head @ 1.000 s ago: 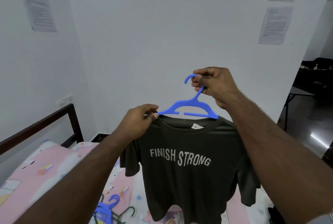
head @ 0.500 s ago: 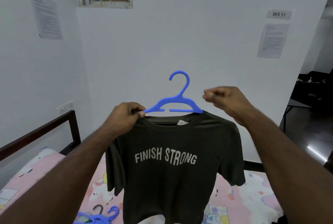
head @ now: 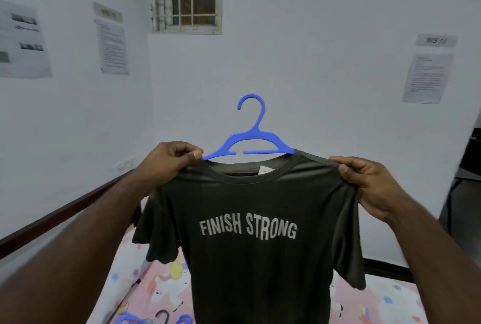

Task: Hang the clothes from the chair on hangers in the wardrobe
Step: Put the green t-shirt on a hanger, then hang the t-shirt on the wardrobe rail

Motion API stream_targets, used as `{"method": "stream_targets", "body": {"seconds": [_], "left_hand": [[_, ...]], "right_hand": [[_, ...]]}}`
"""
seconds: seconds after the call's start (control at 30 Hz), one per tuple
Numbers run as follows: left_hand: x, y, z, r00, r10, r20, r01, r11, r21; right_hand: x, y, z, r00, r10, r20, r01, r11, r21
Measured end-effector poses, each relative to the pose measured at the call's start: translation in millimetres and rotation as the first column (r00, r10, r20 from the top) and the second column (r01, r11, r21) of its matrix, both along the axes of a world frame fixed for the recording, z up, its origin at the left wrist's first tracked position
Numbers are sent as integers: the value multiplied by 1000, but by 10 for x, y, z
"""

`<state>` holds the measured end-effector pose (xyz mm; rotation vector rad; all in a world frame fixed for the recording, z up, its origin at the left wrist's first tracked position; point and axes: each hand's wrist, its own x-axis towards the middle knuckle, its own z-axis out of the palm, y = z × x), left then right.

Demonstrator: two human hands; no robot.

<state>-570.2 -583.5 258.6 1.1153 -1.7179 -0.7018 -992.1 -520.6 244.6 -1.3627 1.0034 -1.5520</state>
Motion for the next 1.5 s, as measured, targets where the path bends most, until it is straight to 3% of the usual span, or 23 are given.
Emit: {"method": "stream_targets", "body": {"seconds": [0.07, 0.17, 0.3, 0.6, 0.83, 0.93, 1.1, 1.33, 1.5], "left_hand": [[235, 16, -104, 978, 17, -208, -2, 997, 71], [551, 66, -351, 850, -195, -488, 303, 941, 151], [710, 162, -507, 776, -204, -597, 363, 919, 158], [874, 680, -613, 699, 26, -715, 112, 983, 146], [835, 1532, -558, 649, 161, -743, -87, 987, 138], [779, 1961, -476, 569, 191, -800, -197, 976, 92], [726, 2763, -326, 503, 249, -827, -383, 923, 45], [731, 4009, -62, 549, 508, -664, -637, 769, 61], [632, 4798, 84, 446, 574, -687, -756, 652, 54]], "right_hand": [[34, -50, -1, 999, 6, 33, -6, 1000, -7], [94, -133, -31, 999, 26, 44, -26, 1000, 10], [200, -273, -77, 998, 60, 18, -61, 996, 62], [529, -456, -102, 979, 202, 25, -203, 976, 73], [730, -449, -182, 891, 445, 86, -452, 887, 90], [860, -373, -166, 851, 505, 145, -516, 855, 52], [1189, -167, -79, 770, 605, 202, -620, 785, 9], [1791, 277, 71, 617, 756, 220, -772, 635, -17], [2253, 747, 177, 470, 839, 272, -869, 494, -22]]}}
